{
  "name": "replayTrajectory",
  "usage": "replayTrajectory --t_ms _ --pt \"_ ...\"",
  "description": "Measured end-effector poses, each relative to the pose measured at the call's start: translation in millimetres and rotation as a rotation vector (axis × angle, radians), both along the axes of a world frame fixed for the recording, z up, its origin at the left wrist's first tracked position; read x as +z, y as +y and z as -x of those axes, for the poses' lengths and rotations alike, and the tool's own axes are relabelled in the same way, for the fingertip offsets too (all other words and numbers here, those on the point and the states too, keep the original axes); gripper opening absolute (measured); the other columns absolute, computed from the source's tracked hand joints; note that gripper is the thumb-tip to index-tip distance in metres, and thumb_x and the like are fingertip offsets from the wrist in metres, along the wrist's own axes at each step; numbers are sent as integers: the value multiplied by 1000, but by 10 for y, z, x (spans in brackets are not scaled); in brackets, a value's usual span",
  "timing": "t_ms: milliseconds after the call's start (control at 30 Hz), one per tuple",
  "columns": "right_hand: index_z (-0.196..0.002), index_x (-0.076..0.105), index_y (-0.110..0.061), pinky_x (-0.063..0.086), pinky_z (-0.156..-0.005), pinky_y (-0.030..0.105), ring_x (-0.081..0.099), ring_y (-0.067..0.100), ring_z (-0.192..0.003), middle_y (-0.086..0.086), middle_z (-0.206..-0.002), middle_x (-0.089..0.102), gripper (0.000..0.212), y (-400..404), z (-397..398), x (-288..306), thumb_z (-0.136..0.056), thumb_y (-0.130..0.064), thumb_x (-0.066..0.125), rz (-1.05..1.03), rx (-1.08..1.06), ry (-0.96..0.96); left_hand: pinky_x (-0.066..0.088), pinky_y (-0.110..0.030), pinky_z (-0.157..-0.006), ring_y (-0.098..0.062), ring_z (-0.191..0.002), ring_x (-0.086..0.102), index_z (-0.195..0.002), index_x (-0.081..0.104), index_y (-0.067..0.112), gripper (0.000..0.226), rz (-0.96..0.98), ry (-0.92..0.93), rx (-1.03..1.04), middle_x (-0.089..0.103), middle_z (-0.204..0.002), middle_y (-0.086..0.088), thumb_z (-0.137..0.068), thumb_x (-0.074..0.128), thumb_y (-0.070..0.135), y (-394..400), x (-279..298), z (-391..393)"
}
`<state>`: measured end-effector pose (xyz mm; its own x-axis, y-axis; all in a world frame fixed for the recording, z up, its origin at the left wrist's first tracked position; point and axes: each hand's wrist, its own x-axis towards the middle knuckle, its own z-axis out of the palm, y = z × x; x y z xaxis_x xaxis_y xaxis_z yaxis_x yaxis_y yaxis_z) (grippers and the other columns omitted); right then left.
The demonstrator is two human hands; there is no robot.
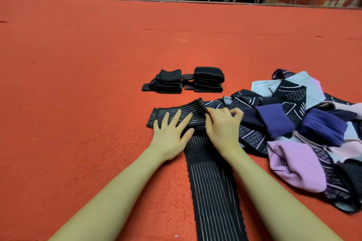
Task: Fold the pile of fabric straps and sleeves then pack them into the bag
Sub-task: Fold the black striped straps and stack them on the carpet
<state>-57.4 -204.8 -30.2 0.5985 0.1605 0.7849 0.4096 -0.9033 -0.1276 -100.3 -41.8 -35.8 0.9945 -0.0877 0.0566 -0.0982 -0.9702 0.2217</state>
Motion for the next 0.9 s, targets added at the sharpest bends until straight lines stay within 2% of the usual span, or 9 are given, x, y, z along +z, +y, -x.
replayTrajectory --t_ms 67,167,200,267,433,533,633,733,900 --pt "-79 65 -12 23 -77 36 56 24 -62 -3 -64 62 24 8 29 -59 -86 -20 43 -18 12 6 3 -53 -114 -29 -146 0 -150 9 42 52 -12 -24 83 2 -161 6 -100 18 52 50 -15 -38" --pt "-84 65 -12 23 -78 35 56 24 -64 -3 -66 60 24 17 58 -139 -87 -19 43 -29 39 14 15 -48 -111 -32 -143 16 -151 19 27 52 59 2 298 13 -159 0 -102 22 44 259 -27 -154" --pt "-86 65 -12 23 -79 35 56 24 -66 -4 -68 61 23 24 56 -142 -87 -20 43 -31 38 14 18 -48 -110 -33 -141 20 -150 20 24 52 20 27 326 15 -159 -1 -102 24 43 336 -43 -179" --pt "-89 66 -13 23 -79 35 56 24 -69 -5 -72 61 24 63 35 -109 -87 -21 44 -31 37 15 20 -47 -109 -33 -139 22 -150 19 22 53 -57 68 322 17 -158 -3 -102 25 42 457 -82 -222" --pt "-88 64 -18 22 -80 37 56 23 -76 -6 -79 60 24 239 -114 -16 -85 -21 40 3 24 74 19 -47 -110 -28 -140 21 -151 17 22 53 -37 36 250 20 -157 -2 -102 26 39 522 -90 -422" --pt "-88 64 -18 22 -79 35 56 23 -77 -6 -80 60 24 295 -215 -22 -86 -20 40 27 18 72 25 -44 -102 -30 -128 31 -146 31 20 46 -39 -1 258 35 -146 -4 -102 28 36 558 -107 -551" --pt "-88 63 -18 21 -78 35 55 22 -77 -6 -80 60 21 315 -273 -53 -86 -19 41 26 17 83 28 -42 -96 -33 -117 36 -132 45 14 39 -57 -31 304 39 -134 -9 -101 34 35 566 -122 -603" --pt "-89 63 -18 22 -80 36 56 23 -77 -5 -80 60 21 296 -283 -121 -85 -18 42 29 28 110 30 -41 -91 -33 -111 40 -123 48 9 34 -22 -98 350 44 -124 -12 -100 38 33 570 -140 -587" --pt "-90 64 -18 20 -79 34 56 22 -79 -7 -81 62 26 270 -238 -74 -87 -23 38 -15 32 140 26 -45 -90 -35 -99 48 -111 56 6 21 48 -289 293 52 -105 -16 -98 48 19 565 -152 -527"
